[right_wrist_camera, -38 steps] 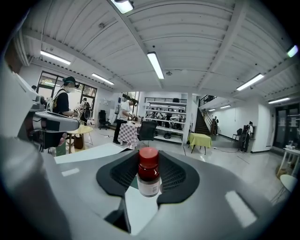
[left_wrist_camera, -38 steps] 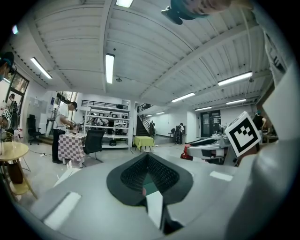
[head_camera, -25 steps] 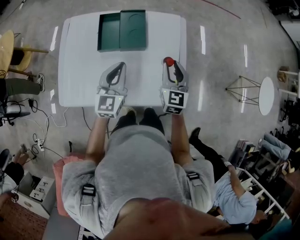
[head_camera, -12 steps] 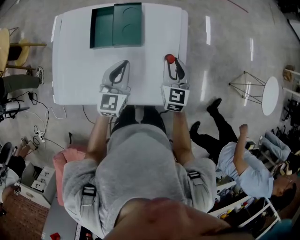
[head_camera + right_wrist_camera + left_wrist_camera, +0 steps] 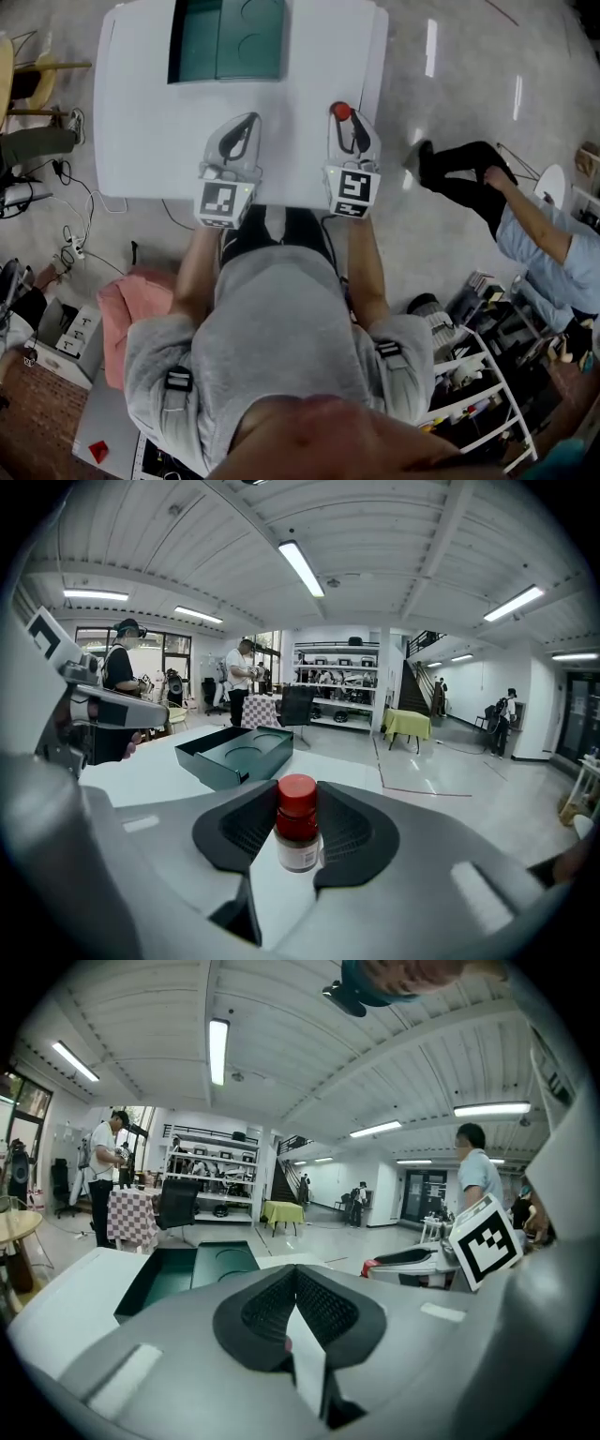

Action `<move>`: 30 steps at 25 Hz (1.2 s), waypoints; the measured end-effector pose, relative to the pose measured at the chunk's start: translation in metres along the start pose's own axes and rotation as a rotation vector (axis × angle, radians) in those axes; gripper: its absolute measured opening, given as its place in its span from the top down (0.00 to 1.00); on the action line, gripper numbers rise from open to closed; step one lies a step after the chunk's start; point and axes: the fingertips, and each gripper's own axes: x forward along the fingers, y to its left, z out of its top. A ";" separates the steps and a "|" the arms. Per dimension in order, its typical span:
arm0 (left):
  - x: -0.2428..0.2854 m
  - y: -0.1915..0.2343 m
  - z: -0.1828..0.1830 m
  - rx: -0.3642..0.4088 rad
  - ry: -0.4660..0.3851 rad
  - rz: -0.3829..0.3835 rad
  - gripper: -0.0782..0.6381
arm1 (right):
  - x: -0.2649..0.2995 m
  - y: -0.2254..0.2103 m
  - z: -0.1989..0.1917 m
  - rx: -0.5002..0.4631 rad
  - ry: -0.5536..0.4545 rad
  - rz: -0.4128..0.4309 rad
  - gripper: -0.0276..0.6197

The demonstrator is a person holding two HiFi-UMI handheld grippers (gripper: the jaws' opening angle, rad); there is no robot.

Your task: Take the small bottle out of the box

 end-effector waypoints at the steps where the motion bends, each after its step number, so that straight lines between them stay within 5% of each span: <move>1: 0.001 -0.002 -0.004 -0.005 0.008 0.004 0.88 | 0.001 -0.001 -0.004 -0.002 0.005 0.007 0.76; 13: 0.019 -0.011 -0.044 -0.039 0.059 0.037 0.88 | 0.026 -0.005 -0.040 -0.010 0.046 0.078 0.76; 30: 0.018 -0.030 -0.056 -0.056 0.073 0.036 0.88 | 0.022 -0.006 -0.053 -0.030 0.046 0.129 0.75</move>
